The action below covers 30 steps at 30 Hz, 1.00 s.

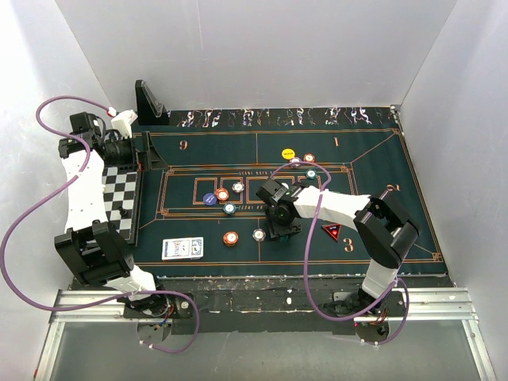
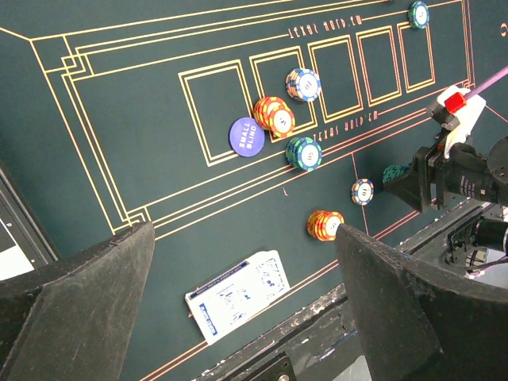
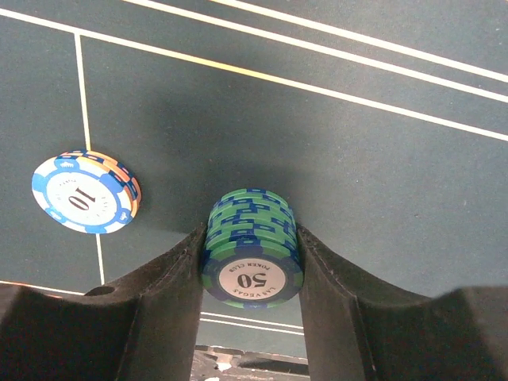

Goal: Distribute texas hold em gaming equipment

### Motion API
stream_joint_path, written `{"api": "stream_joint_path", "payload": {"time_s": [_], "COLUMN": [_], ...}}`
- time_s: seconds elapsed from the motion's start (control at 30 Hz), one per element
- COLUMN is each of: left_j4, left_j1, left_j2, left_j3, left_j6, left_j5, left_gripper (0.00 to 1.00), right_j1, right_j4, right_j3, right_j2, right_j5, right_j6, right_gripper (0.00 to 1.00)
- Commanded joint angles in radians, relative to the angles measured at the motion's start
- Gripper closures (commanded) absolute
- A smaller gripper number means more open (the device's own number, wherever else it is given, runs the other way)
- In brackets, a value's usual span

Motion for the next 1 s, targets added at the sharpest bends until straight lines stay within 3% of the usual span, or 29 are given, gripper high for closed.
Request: {"api": "stream_joint_path", "payload": {"time_s": [0.0,0.6,0.73,0.97], "left_j4": [-0.003,0.003,0.003,0.003], "left_j1": [0.006,0.006,0.006,0.006], "left_j2": [-0.041,-0.047,-0.045,-0.048], "left_j3": [0.009,-0.004,-0.003,-0.012], "left_j6": [0.006,0.006,0.006,0.012], "left_j5": [0.031,0.029,0.029,0.028], "left_gripper": [0.02,0.02,0.02,0.02], "right_j1": [0.005,-0.007,-0.093,-0.358], "right_j4": [-0.007,-0.085,-0.107,-0.11], "right_j3": [0.003,0.067,0.077,0.026], "right_j2": [-0.034,-0.127,-0.167,-0.253], "right_j5": [0.015,0.036,0.05,0.018], "right_j6": [0.013,-0.009,-0.035,-0.079], "right_gripper": [0.48,0.58,0.6,0.61]}}
